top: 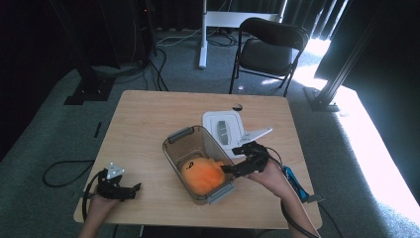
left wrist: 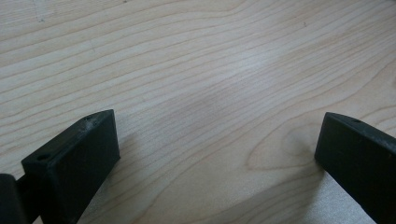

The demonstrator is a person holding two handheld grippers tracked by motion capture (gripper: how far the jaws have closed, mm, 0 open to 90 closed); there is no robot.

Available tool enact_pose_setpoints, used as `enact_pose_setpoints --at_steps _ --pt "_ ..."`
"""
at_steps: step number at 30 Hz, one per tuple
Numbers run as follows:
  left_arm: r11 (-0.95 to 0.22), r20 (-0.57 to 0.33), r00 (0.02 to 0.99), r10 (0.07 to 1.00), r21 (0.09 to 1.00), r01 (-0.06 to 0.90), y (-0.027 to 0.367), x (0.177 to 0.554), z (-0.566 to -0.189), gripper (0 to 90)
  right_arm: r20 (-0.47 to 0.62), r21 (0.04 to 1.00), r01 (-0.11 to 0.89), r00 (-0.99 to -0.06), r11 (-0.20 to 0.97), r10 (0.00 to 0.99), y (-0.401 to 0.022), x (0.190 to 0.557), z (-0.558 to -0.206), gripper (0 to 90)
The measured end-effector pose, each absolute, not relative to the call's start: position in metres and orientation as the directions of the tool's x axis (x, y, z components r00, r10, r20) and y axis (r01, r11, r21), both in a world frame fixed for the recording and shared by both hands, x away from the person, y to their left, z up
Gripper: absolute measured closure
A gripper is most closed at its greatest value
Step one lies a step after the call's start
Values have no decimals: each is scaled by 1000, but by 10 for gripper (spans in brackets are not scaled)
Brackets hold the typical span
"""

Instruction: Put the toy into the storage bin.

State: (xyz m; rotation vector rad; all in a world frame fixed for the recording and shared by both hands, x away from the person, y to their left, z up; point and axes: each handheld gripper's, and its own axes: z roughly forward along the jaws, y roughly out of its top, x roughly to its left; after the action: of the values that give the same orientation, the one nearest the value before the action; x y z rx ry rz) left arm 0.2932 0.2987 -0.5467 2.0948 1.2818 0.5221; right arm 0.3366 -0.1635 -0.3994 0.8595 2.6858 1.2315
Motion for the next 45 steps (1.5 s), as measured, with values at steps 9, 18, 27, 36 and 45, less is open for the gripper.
enact_pose_setpoints --at_steps 9,18,27,36,45 --pt "-338 14 451 892 684 647 299 293 -547 2 181 729 489 -814 480 553 -188 335 -400 165" --pt "-337 13 451 893 684 647 299 293 -547 2 191 735 536 -752 416 631 -214 331 -406 138" --pt "-338 14 452 892 683 647 299 293 -547 1 176 726 576 -684 376 708 -246 327 -424 140" --pt "-338 14 452 892 683 647 299 293 -547 2 152 718 614 -600 330 786 -272 322 -447 140" --pt "-339 14 453 892 682 647 299 293 -547 2 116 709 639 -524 299 844 -293 318 -469 140"
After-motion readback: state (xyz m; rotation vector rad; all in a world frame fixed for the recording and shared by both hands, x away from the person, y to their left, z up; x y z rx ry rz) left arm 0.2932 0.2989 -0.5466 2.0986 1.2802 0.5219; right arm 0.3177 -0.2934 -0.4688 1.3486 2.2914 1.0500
